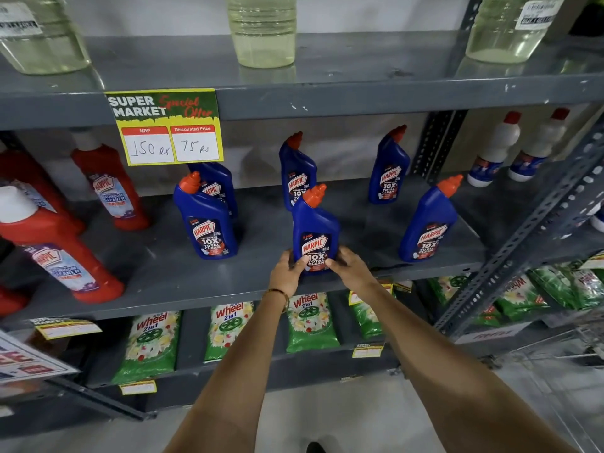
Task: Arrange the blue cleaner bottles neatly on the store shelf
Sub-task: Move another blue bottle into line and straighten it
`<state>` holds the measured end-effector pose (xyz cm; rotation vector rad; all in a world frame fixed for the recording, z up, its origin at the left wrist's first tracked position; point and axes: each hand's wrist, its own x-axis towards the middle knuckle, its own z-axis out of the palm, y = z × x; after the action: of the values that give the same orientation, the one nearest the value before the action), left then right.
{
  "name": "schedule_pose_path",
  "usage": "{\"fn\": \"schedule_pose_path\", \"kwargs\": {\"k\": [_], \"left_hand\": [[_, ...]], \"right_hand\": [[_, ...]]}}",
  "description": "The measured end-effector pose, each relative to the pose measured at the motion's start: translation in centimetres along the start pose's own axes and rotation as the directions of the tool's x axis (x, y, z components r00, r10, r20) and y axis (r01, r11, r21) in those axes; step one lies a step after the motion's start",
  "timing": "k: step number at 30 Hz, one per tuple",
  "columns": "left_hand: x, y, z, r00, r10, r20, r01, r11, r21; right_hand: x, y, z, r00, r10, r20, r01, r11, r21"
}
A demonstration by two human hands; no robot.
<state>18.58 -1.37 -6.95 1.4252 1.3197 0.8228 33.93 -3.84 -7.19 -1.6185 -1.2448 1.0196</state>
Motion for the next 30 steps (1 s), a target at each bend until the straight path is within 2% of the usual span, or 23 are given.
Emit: {"fn": "schedule_pose_path", "kwargs": {"k": [6,17,30], "left_hand": [[0.03,-0.19,0.00,1.000,-0.014,0.004,0.014,1.000,0.010],[-0.20,-0.06,0.01,1.000,0.002,-0.010,-0.002,1.000,-0.015],[-0.21,0.01,-0.15,1.000,0.018,-0.023,-0.017,0.998,0.052]], "right_hand": [[0.22,-0.14,0.07,0.999,0.007,-0.043,-0.011,0.995,-0.095],[-0.16,-0.43,0.09,0.998,-0.008,-0.057,0.004,0.996,-0.085],[-0.26,-0.69,-0.18,0.999,0.017,-0.047,-0.024,0.990,-0.137]]}}
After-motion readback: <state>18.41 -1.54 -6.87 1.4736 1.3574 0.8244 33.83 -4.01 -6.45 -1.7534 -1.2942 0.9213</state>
